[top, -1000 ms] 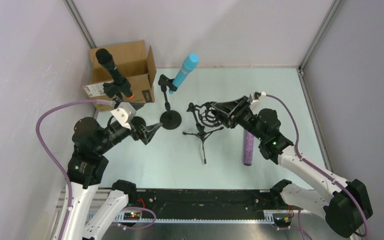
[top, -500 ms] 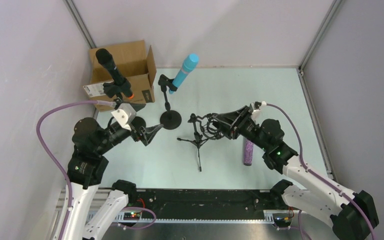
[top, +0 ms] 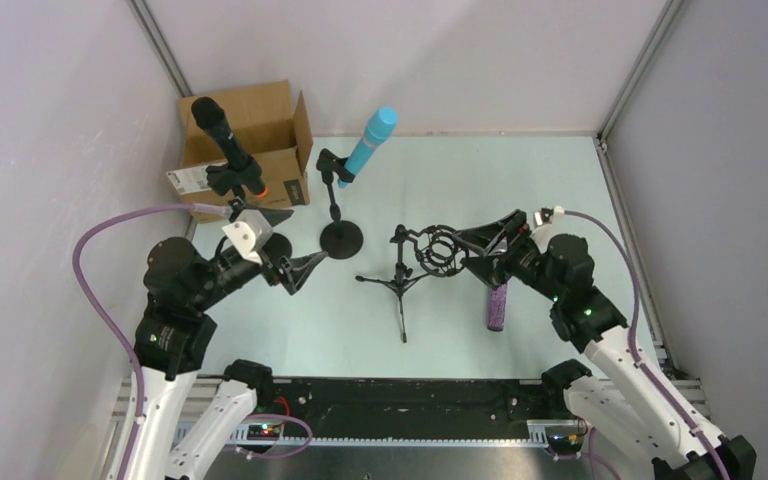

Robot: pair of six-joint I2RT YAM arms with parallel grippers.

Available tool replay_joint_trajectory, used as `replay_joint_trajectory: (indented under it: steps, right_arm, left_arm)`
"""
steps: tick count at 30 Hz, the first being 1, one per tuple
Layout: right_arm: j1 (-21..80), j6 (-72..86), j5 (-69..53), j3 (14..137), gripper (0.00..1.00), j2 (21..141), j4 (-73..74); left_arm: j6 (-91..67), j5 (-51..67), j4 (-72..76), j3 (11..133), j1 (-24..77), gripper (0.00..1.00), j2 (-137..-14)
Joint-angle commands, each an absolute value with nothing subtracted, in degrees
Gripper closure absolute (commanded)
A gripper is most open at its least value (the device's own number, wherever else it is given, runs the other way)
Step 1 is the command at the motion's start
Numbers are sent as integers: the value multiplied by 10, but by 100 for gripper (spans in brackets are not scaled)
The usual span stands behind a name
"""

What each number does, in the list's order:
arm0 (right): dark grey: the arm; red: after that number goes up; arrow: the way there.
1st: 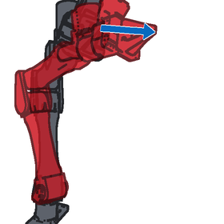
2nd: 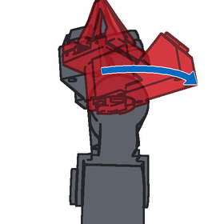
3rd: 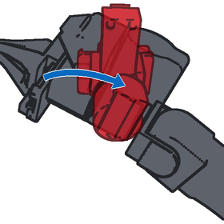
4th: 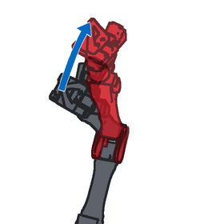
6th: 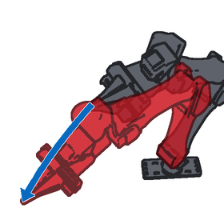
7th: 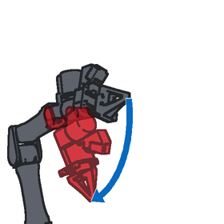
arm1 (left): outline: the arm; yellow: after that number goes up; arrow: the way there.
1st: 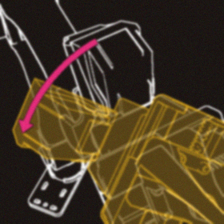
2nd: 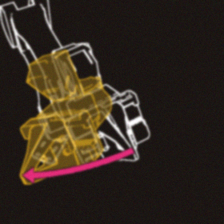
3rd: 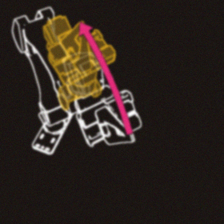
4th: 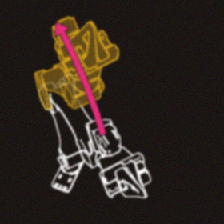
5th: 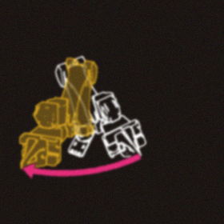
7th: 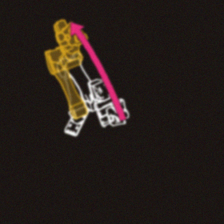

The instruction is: Attach the microphones to the stand

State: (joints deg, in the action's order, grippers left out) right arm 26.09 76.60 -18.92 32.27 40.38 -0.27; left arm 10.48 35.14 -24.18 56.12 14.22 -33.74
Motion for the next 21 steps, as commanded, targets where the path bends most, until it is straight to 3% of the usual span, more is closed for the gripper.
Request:
replay_joint_trajectory:
  steps: [1, 10, 21]
  right_arm:
    - [221, 620, -190, 448, 1, 410, 222]
    - [199, 492, 46, 570, 1, 475, 492]
    - [134, 308, 71, 567, 0, 618, 469]
  left_arm:
    - [91, 348, -232, 554, 139, 0, -323]
    - [74, 299, -240, 547, 133, 0, -337]
    - [56, 248, -270, 552, 109, 0, -364]
